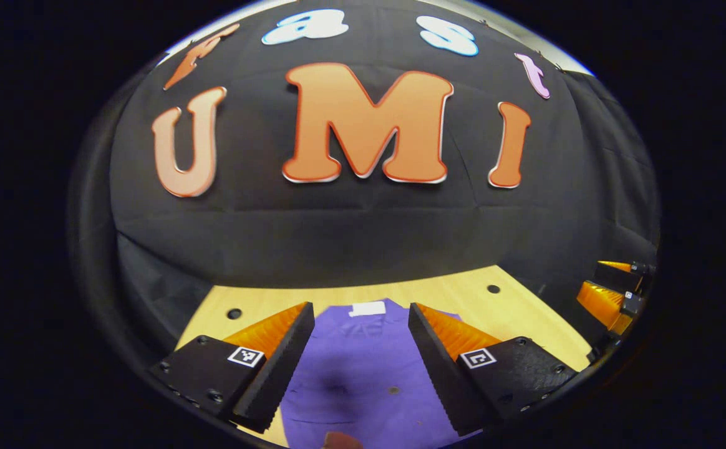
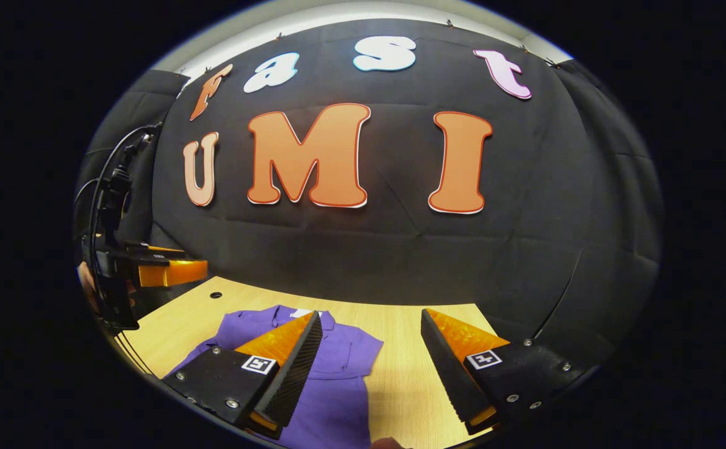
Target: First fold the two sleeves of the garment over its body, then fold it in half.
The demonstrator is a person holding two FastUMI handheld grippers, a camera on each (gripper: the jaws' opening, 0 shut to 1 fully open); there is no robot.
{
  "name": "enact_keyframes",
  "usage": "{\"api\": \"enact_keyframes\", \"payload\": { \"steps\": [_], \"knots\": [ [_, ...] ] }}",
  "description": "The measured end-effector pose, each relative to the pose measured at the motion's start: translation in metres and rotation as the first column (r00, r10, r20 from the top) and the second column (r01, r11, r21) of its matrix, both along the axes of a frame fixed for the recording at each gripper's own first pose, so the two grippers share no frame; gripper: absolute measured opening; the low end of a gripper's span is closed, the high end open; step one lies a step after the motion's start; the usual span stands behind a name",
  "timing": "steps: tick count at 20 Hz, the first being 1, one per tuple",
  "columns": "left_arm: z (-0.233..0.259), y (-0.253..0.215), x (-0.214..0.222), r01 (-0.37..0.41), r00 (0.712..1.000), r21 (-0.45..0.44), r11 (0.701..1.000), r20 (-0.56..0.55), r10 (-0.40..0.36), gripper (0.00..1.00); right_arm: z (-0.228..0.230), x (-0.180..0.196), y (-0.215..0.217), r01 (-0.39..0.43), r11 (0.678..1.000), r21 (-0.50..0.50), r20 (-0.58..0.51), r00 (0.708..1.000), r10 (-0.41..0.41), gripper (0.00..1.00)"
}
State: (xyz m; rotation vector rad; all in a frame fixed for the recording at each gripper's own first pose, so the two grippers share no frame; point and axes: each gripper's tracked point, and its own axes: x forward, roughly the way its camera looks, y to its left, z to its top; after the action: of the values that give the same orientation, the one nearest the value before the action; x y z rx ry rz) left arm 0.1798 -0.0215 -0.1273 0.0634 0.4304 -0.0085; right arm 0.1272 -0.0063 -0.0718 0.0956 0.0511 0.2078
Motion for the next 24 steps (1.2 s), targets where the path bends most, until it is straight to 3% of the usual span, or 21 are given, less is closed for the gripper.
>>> {"api": "enact_keyframes", "payload": {
  "steps": [5,8,11,17,20,24],
  "knots": [
    [0.046,0.011,-0.028,-0.057,0.972,-0.04,0.998,0.224,0.064,0.98,0.0,-0.003,0.009,-0.015,1.0,-0.023,0.048,0.999,0.016,0.95],
    [0.083,0.017,-0.041,-0.058,0.921,0.01,0.998,0.386,0.05,0.96,-0.008,-0.008,0.011,-0.03,0.999,-0.028,0.029,0.999,0.031,0.95],
    [0.091,0.019,-0.065,-0.08,0.905,0.055,0.995,0.422,0.049,0.95,-0.02,-0.013,0.015,-0.044,0.999,-0.02,-0.002,0.999,0.044,0.95],
    [0.025,0.06,-0.102,-0.146,0.96,0.073,0.987,0.253,0.124,0.96,-0.083,-0.028,0.023,-0.093,0.994,-0.06,-0.179,0.981,0.081,0.95],
    [-0.026,0.071,-0.132,-0.156,0.983,0.117,0.981,0.112,0.143,0.96,-0.121,-0.04,0.024,-0.119,0.991,-0.064,-0.298,0.95,0.095,0.95],
    [-0.086,0.077,-0.172,-0.135,0.987,0.153,0.979,-0.064,0.146,0.96,-0.178,-0.057,0.024,-0.147,0.987,-0.067,-0.46,0.882,0.1,0.95]
  ]
}}
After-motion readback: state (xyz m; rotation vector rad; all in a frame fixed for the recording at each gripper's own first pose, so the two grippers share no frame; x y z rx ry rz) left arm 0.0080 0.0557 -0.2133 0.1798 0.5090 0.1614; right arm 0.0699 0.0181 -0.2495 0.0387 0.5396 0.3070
